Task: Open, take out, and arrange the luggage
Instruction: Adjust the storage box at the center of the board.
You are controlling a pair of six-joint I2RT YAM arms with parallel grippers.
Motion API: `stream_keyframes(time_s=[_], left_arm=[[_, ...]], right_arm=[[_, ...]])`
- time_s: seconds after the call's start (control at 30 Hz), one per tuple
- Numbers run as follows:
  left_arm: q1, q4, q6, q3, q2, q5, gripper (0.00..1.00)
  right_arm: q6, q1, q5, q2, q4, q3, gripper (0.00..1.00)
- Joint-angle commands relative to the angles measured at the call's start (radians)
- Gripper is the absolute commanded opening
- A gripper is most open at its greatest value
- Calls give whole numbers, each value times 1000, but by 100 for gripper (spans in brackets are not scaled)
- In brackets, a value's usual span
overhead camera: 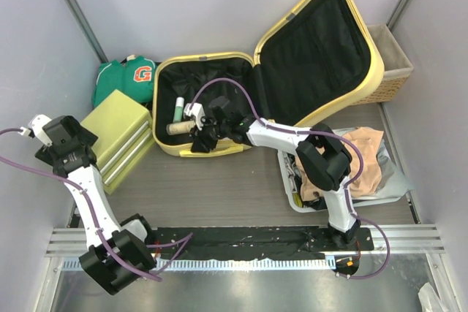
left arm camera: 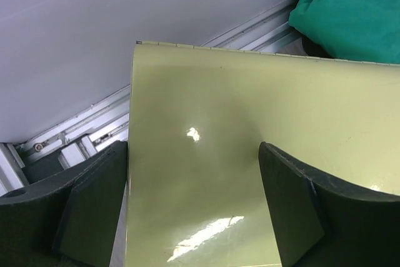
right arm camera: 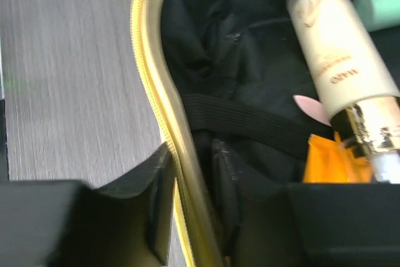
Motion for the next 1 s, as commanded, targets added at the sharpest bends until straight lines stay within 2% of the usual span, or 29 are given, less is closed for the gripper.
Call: stream_keyframes(time_s=[0.0, 0.1, 0.2, 0.5, 0.73, 0.97], left_arm=[[-41, -86, 21, -36, 100, 223, 79], [-81, -89, 26, -20, 148, 223, 77], [-142, -92, 31, -1, 191, 216, 76], [-303, -86, 0, 69, 296, 177, 75], [-374, -85, -14, 112, 347, 180, 75], [-388, -94, -2, 131, 349, 179, 76]], right_arm=[[35, -23, 64, 22, -57, 45, 23], [61, -58, 118, 14, -94, 31, 9], [79, -86, 181, -7, -112, -1, 2], [115, -172, 276, -72, -120, -84, 1], [119, -246, 311, -119, -123, -116, 1], [118, -272, 307, -127, -123, -116, 2]])
